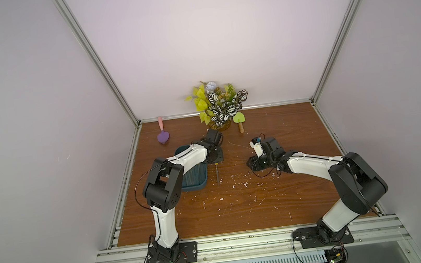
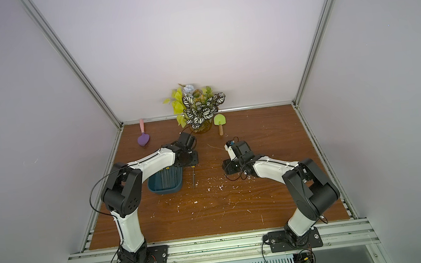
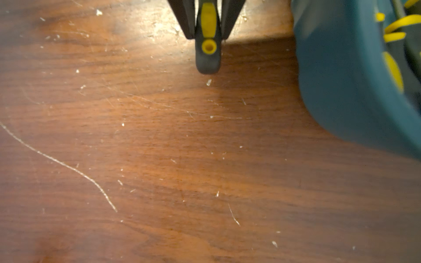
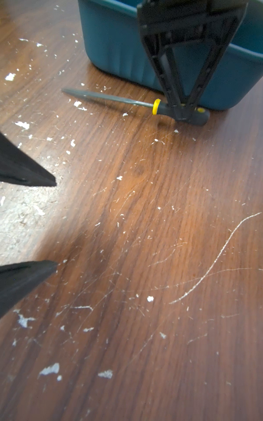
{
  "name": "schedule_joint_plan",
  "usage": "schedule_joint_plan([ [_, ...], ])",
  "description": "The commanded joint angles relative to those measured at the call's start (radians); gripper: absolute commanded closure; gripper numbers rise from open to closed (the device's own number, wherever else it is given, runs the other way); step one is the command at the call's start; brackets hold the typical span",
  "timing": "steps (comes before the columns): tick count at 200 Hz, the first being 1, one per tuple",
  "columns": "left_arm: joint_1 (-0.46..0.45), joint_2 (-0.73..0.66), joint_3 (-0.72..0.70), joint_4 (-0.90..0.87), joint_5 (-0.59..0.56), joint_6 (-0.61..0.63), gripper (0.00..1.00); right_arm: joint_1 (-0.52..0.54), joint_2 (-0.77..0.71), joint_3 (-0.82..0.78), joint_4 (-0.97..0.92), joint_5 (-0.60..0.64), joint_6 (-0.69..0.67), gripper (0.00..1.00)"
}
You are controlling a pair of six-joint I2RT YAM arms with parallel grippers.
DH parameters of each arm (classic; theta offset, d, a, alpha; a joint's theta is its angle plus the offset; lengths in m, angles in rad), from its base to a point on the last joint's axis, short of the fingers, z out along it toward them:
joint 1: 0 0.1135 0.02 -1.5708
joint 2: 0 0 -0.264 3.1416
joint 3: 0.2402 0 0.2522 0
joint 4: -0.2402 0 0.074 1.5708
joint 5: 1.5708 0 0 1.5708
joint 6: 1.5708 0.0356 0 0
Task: Take the file tool out of the storage box
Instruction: Place the file tool at the center of the board.
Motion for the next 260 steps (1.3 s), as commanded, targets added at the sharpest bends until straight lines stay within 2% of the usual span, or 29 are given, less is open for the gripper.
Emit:
schedule_joint_plan([
  [1, -0.009, 0.006, -0.007, 0.012, -0.024, -0.004, 0.72, 0.005, -0.033, -0.008, 0.016, 0.016, -0.002, 0.43],
  [12, -0.009, 0.004, -0.006, 0.012, -0.024, -0.002, 0.67, 0.005, -0.033, -0.007, 0.015, 0.016, 0.000, 0.43],
  [56, -0.010, -0.045, 0.009, 0.004, -0.019, 0.011, 0.64, 0.005, -0.047, 0.001, 0.011, 0.021, -0.002, 0.42],
  [97, -0.011, -0.184, 0.046, -0.051, -0.024, 0.031, 0.62, 0.005, -0.045, 0.005, 0.015, 0.021, -0.002, 0.43],
  [124, -0.009, -0.287, 0.021, -0.087, -0.088, 0.058, 0.61, 0.011, -0.038, 0.004, 0.027, 0.018, 0.006, 0.43],
  [139, 0.013, -0.325, -0.015, -0.093, -0.114, 0.087, 0.60, 0.015, -0.034, 0.003, 0.034, 0.015, 0.008, 0.43],
  [155, 0.083, -0.346, -0.065, -0.095, -0.077, 0.105, 0.60, 0.022, -0.027, 0.006, 0.036, 0.012, 0.009, 0.43],
  [173, 0.148, -0.352, -0.102, -0.096, -0.059, 0.131, 0.60, 0.026, -0.015, 0.019, 0.028, 0.014, 0.005, 0.43],
  [211, 0.223, -0.284, -0.094, -0.101, -0.027, 0.187, 0.60, 0.031, 0.002, 0.035, 0.023, 0.013, 0.000, 0.43],
  [260, 0.232, -0.164, -0.027, -0.105, 0.009, 0.228, 0.60, 0.030, 0.005, 0.059, 0.003, 0.010, 0.001, 0.43],
])
